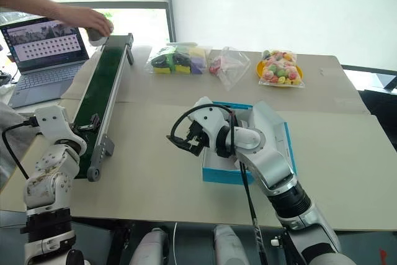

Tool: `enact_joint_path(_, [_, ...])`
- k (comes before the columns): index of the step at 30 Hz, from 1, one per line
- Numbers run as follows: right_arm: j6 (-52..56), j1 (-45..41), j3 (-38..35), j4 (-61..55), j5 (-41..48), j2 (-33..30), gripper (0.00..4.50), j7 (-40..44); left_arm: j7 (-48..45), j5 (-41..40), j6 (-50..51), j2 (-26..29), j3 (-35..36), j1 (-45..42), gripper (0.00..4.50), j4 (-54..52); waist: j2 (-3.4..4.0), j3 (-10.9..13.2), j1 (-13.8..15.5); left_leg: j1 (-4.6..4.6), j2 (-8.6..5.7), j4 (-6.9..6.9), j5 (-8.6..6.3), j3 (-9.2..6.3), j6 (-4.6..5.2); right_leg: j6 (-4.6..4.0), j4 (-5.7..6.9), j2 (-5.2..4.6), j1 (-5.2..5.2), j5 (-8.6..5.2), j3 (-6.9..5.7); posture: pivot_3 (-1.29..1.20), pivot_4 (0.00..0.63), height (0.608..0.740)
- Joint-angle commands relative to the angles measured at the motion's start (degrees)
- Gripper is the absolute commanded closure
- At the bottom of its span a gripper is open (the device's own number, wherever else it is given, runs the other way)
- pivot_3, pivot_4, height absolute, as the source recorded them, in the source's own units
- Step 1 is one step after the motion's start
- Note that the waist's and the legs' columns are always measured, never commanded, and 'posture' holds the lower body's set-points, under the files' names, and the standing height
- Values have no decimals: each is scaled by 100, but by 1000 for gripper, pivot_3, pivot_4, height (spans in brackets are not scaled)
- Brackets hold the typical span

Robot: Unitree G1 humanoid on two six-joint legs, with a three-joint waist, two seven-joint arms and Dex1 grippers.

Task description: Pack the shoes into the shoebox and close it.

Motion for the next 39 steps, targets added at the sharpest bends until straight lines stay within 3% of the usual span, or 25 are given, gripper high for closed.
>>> enact_joint_path(1, [16,-88,-162,-98,-103,97,45,-66,0,53,-24,-8,-57,-12,0,-220,0,0,1,0,0,0,0,0,0,0,0,0,0,0,0,0,150,709])
enact_joint_path(39, [563,-71,-278,-231,-345,296,45,-164,330,159,153,60,93,-149,0,326,-3,-2,-1,2,0,1,1,0,-1,0,6,0,0,1,0,0,150,709])
